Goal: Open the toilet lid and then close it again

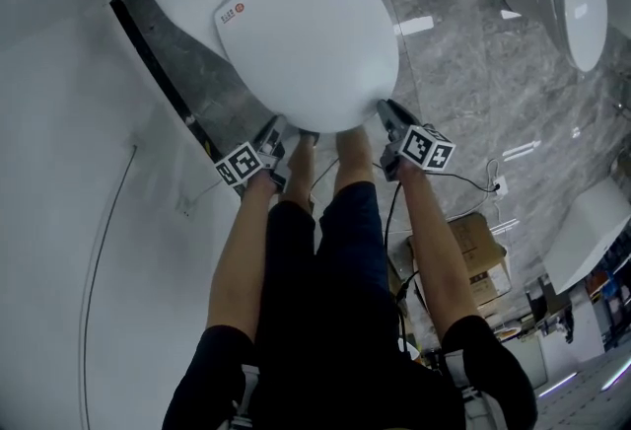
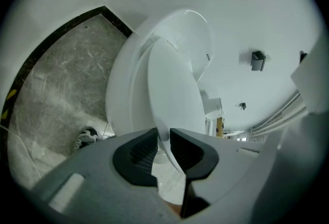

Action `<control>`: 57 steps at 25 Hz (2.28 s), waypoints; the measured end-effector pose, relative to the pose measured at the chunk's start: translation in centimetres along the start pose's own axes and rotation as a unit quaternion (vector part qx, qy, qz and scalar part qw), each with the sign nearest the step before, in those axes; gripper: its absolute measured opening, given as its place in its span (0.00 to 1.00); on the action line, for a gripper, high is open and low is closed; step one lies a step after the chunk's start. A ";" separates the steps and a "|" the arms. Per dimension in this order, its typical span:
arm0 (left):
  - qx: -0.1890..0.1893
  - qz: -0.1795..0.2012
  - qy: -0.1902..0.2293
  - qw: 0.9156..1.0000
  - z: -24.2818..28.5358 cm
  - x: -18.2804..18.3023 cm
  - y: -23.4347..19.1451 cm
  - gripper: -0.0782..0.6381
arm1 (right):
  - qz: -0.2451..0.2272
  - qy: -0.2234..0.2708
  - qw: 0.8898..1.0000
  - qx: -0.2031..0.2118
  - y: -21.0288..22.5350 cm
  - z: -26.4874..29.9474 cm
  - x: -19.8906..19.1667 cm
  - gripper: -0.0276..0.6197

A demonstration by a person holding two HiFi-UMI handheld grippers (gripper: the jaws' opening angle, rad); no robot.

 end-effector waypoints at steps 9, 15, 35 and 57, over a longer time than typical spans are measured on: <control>-0.059 -0.083 0.045 0.994 -2.8 1.0 3.3 0.21 | 0.052 0.024 0.997 0.041 -4.2 -3.6 1.9 0.15; -0.104 -0.119 0.040 0.987 -4.6 2.1 5.8 0.21 | 0.085 0.032 0.992 0.087 -7.0 -5.4 3.3 0.14; -0.078 -0.048 0.132 0.987 -10.3 6.0 14.1 0.27 | 0.106 0.002 0.974 0.198 -17.4 -10.0 9.2 0.13; 0.146 0.513 0.025 0.846 -12.8 5.5 27.5 0.31 | 0.090 -0.025 0.972 0.217 -25.8 -11.4 15.2 0.15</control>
Point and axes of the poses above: the fingertips, and each gripper's own axes: z forward along the fingers, y to its right, x out of its top, the point moved 1 cm from there along -z, backward along the fingers, and after that the axes turned 2 degrees about -y, right-handed, at the moved point
